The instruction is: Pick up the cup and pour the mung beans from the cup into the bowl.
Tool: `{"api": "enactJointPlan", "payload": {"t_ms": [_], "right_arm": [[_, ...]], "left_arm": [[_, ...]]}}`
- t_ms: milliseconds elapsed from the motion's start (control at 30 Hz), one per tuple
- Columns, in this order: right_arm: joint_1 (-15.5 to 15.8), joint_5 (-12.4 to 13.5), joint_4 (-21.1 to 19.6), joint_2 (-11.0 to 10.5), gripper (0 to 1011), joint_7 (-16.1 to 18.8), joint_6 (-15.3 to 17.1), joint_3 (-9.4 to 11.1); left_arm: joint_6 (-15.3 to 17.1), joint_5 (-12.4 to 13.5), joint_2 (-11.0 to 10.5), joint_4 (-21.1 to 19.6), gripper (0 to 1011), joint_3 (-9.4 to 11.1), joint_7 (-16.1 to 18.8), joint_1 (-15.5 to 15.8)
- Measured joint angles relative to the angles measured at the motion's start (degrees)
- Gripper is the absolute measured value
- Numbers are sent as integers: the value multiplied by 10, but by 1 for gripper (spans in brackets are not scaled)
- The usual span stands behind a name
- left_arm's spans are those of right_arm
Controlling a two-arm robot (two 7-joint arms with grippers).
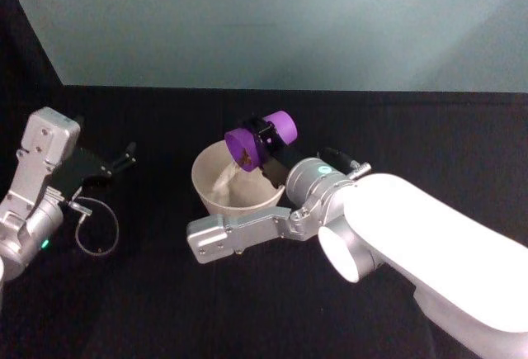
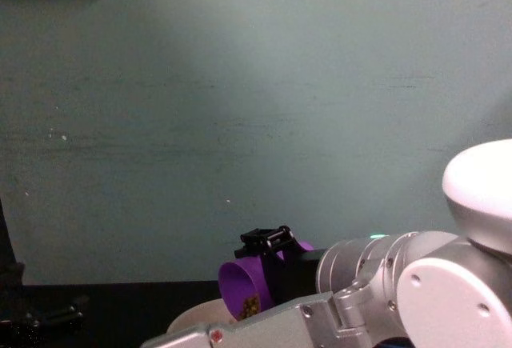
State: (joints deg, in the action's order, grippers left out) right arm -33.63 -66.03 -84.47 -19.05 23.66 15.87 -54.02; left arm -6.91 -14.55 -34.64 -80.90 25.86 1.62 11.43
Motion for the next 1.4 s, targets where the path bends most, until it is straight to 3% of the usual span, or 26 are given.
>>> {"api": "enactJointPlan", "payload": {"t_ms": [400, 1400], "right_arm": [[8, -28, -1, 7, 726, 5, -3, 5], [25, -66, -4, 17, 726, 17, -23, 25]], "left_arm": [[0, 0, 0, 0, 1000, 0, 0, 0], [0, 0, 0, 0, 1000, 0, 0, 0]]}}
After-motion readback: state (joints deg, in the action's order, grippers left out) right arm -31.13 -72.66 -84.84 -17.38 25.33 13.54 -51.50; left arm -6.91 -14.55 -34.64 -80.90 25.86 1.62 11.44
